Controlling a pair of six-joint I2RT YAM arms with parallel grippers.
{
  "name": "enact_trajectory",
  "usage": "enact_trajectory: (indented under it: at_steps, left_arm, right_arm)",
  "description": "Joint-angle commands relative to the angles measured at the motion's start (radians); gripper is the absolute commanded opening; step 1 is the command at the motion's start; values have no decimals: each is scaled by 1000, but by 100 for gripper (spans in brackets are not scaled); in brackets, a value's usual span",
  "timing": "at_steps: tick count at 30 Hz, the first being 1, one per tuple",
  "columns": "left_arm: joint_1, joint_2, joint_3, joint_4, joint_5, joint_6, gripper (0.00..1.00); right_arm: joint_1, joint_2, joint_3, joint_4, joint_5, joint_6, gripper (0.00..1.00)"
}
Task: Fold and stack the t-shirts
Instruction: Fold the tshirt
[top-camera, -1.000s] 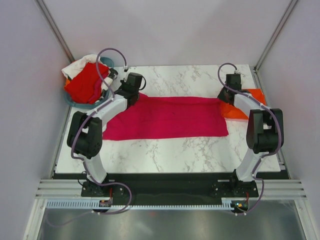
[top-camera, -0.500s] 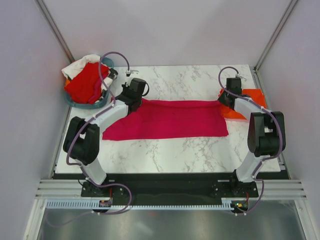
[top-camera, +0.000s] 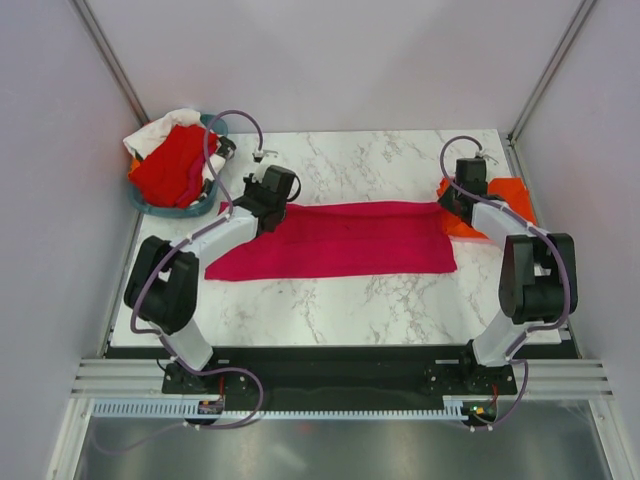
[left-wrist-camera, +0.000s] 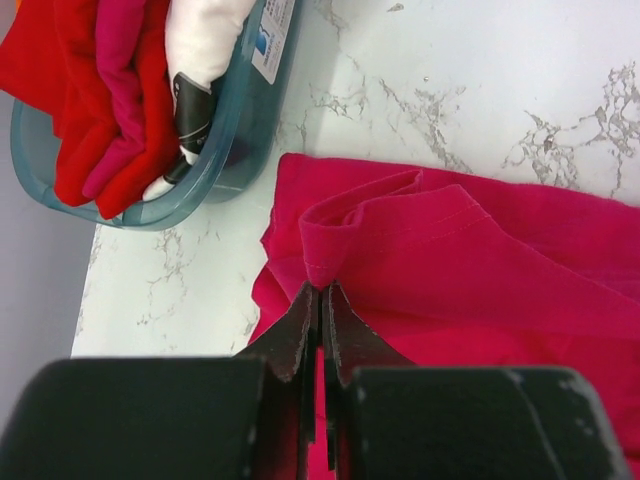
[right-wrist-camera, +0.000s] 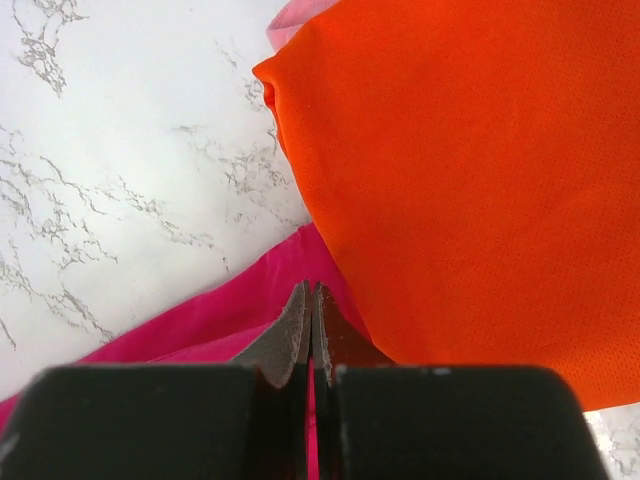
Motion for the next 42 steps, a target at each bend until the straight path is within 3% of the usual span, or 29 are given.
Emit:
enact_trajectory:
  at_steps: [1, 17, 24, 28, 30, 31, 34, 38, 42]
  left_arm:
    - [-16, -65, -20, 6, -72, 18, 2]
    - [-45, -110, -135, -26, -38, -90, 2]
    - [-45, -101, -188, -41, 23, -179, 2]
    - [-50, -128, -230, -48, 54, -256, 5]
    - [-63, -142, -254, -51, 60, -272, 9]
    - [-71, -159, -262, -52, 52, -287, 18]
    - [-86, -209, -282, -60, 64, -305, 30]
    - [-88, -293, -299, -69, 113, -308, 32]
    - [-86, -367, -297, -74, 152, -310, 47]
  right_arm:
    - [-5, -47, -27, 39, 23, 16, 0]
    - [-5, -138, -171, 81, 55, 44, 0]
    - [-5, -164, -291, 185, 54, 101, 1]
    - [-5, -188, -352, 242, 78, 131, 20]
    - [-5, -202, -371, 260, 86, 134, 20]
    - [-5, -217, -374, 262, 87, 136, 32]
    - [-5, -259, -387, 262, 100, 131, 54]
    - [1, -331, -404, 268, 112, 98, 59]
    - [39, -356, -369, 236, 88, 59, 58]
